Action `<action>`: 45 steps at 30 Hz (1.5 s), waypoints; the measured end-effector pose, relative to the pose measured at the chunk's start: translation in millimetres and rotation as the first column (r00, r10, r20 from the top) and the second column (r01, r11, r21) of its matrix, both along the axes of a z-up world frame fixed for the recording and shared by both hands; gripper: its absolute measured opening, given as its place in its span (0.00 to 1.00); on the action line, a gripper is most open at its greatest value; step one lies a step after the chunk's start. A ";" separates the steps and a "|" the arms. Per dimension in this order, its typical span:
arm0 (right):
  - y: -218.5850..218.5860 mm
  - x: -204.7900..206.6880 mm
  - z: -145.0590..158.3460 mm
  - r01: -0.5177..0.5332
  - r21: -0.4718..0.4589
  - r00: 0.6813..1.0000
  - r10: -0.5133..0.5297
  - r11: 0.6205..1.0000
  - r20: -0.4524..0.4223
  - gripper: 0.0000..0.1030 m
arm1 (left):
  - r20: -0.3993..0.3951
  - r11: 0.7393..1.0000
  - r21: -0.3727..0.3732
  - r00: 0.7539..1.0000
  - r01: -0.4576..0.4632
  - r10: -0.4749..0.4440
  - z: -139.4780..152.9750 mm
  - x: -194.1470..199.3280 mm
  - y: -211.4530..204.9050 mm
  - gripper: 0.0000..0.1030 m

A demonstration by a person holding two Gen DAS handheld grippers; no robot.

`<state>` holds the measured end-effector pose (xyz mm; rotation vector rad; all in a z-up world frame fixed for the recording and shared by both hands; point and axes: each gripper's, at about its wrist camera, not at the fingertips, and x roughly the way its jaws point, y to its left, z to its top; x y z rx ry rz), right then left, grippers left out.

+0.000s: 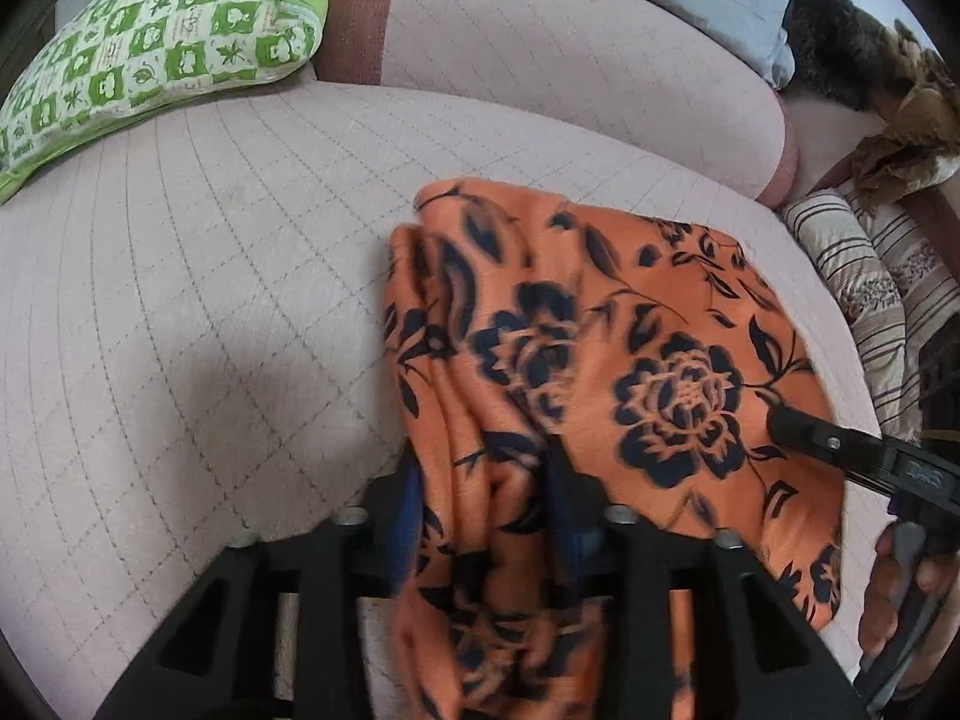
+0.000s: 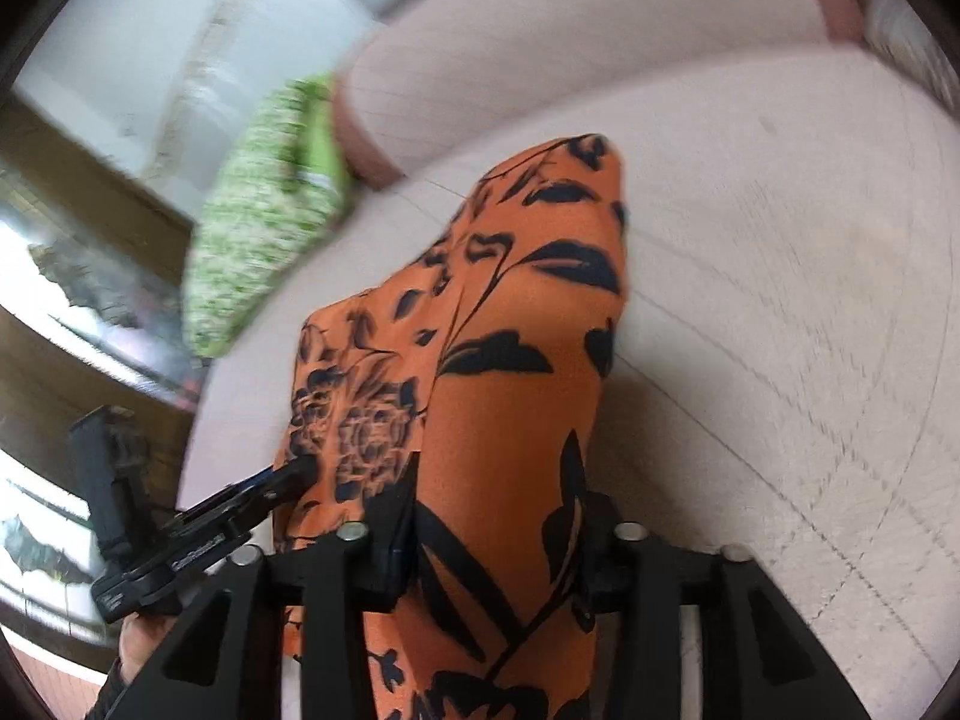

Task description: Fold small clothes

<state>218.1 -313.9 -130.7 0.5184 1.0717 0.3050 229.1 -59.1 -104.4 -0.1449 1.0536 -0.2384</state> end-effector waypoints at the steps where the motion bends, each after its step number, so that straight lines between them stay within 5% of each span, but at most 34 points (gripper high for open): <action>1: -6.0 -3.8 0.5 0.014 0.014 1.000 -0.015 1.000 0.020 0.54 | 0.024 1.000 0.010 1.000 -0.014 0.014 5.2 -6.2 5.7 0.54; 4: -10.6 -18.5 29.6 0.057 -0.090 0.993 -0.047 0.994 0.108 0.55 | 0.107 0.998 0.064 0.994 -0.014 0.007 26.2 -25.1 18.0 0.54; 9: 8.9 -47.2 69.4 -0.062 0.011 0.977 0.058 0.998 0.204 0.61 | 0.185 0.997 0.079 0.983 -0.004 -0.011 44.6 -65.1 37.7 0.54; 14: 15.7 -50.3 7.9 -0.094 0.115 0.995 0.095 0.989 -0.006 0.66 | 0.085 0.976 0.219 0.996 0.008 -0.028 -1.7 -69.6 32.0 0.54; 16: 17.1 -51.3 17.8 -0.102 0.117 0.995 0.100 0.988 0.027 0.65 | 0.075 0.982 0.186 0.997 -0.018 0.004 -1.2 -70.1 42.3 0.55; 18: 17.6 -48.2 35.1 -0.118 0.099 0.990 0.110 0.988 0.087 0.66 | 0.147 0.976 0.212 0.989 -0.050 0.019 15.4 -72.0 44.7 0.54; 22: 7.6 -2.9 50.6 -0.065 0.134 0.987 0.044 0.989 0.156 0.66 | 0.175 0.982 0.183 0.984 -0.037 0.004 30.6 -55.7 44.2 0.56; 25: 1.9 36.8 24.6 0.011 0.146 0.996 -0.023 0.989 0.086 0.80 | 0.099 0.972 0.233 0.995 -0.024 0.000 6.8 -40.1 33.9 0.62; 27: 3.7 53.5 -0.7 0.043 0.143 0.999 -0.045 0.989 0.009 0.80 | 0.038 0.974 0.228 0.999 -0.008 -0.001 -7.3 -32.8 34.2 0.64; 35: 30.2 -33.8 86.5 0.052 -0.153 0.968 -0.012 0.987 0.251 0.81 | 0.139 0.965 0.244 0.988 -0.099 0.066 38.9 -59.9 43.4 0.79; 45: 63.8 -164.3 107.8 0.127 -0.453 0.973 -0.023 0.882 0.229 0.97 | 0.242 0.957 0.234 0.964 -0.171 0.113 90.9 -146.1 29.1 0.84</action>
